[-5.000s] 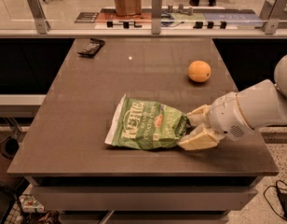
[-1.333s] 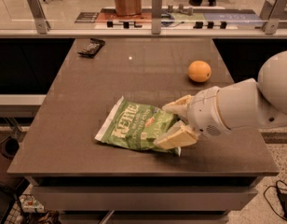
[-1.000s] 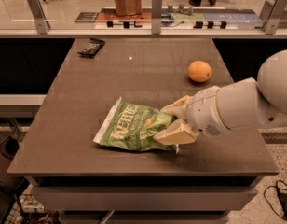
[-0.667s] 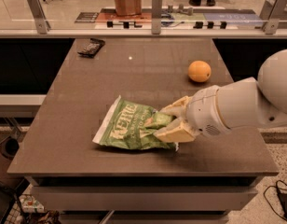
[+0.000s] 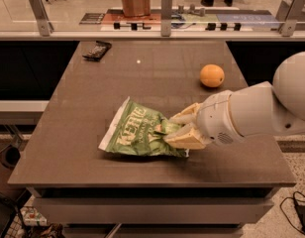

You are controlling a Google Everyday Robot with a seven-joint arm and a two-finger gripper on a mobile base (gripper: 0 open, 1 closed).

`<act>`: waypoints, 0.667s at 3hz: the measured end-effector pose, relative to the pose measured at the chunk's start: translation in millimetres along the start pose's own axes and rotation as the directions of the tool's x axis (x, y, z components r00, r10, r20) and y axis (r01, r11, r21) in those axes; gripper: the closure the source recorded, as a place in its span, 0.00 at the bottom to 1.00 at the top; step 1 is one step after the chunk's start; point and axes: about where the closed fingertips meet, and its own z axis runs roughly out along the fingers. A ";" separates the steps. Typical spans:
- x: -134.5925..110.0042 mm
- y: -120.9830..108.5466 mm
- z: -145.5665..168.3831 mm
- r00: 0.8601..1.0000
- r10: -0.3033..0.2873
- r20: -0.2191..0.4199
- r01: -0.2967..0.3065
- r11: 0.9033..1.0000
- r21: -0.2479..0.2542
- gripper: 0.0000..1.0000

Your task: Move green jalapeno chip bag near rxbar chocolate

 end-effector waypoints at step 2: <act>-10.4 -24.9 -24.2 0.999 -0.034 0.008 0.033 0.997 0.076 1.00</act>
Offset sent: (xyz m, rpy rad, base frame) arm 0.0444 -0.0412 0.0620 -0.0173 -0.1732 -0.0635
